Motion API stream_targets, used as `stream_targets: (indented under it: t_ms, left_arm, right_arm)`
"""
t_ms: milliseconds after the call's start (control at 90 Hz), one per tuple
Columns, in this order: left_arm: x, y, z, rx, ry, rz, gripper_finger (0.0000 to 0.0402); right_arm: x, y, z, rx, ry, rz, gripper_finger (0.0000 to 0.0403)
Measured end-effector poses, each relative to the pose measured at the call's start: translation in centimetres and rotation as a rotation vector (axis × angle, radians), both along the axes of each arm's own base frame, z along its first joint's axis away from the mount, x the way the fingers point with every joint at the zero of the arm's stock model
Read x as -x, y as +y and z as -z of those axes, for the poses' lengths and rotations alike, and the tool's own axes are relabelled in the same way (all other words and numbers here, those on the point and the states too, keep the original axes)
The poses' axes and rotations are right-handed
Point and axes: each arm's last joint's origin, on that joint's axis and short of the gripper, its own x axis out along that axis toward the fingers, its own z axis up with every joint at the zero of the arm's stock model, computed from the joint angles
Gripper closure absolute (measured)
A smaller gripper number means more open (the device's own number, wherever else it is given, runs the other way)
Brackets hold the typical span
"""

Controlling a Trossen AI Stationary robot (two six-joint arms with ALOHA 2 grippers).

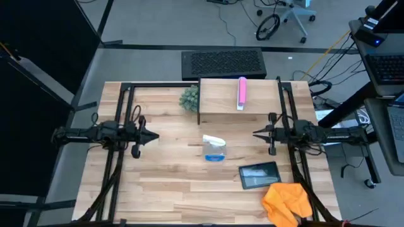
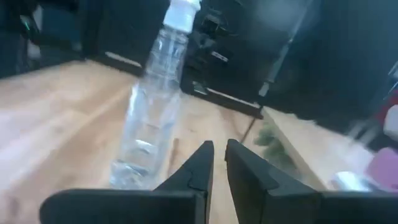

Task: Apply microfiber cloth
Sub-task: Spray the blue tablet using the spray bottle

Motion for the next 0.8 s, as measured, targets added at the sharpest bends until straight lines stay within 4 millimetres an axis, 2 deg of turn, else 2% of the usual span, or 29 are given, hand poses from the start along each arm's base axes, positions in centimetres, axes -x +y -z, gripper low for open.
stream_targets:
  t_ms: [122,233,433,522,644,711,800]
  left_arm:
    - [0.0,-0.1,0.0,0.117,0.008,0.031,0.0396]
    - [0.0,-0.1,0.0,0.336,0.024,0.056,0.0396]
    - [0.1,0.2,-0.9,0.302,-0.089,-0.042,0.0396]
    - [0.1,0.2,-1.5,0.267,-0.147,-0.047,0.0396]
    - [-0.4,0.2,-2.5,0.216,-0.128,-0.056,0.0401]
    - [-1.1,0.2,-3.1,0.209,-0.078,-0.064,0.0401]
    - [-2.6,0.0,-3.3,0.198,0.031,-0.068,0.0401]
  right_arm:
    - [0.0,0.0,0.0,-0.019,0.001,-0.005,0.0376]
    - [0.0,0.2,-0.1,-0.344,-0.009,-0.059,0.0376]
    - [0.0,0.2,-1.0,-0.738,-0.103,-0.058,0.0376]
    - [0.0,-0.1,-1.8,-0.723,-0.210,-0.005,0.0376]
    - [-0.1,-0.1,-3.4,-0.657,-0.347,-0.037,0.0376]
    - [-0.6,-0.1,-4.2,-0.619,-0.318,-0.015,0.0378]
    - [-2.1,-0.2,-4.4,-0.569,-0.177,0.073,0.0388]
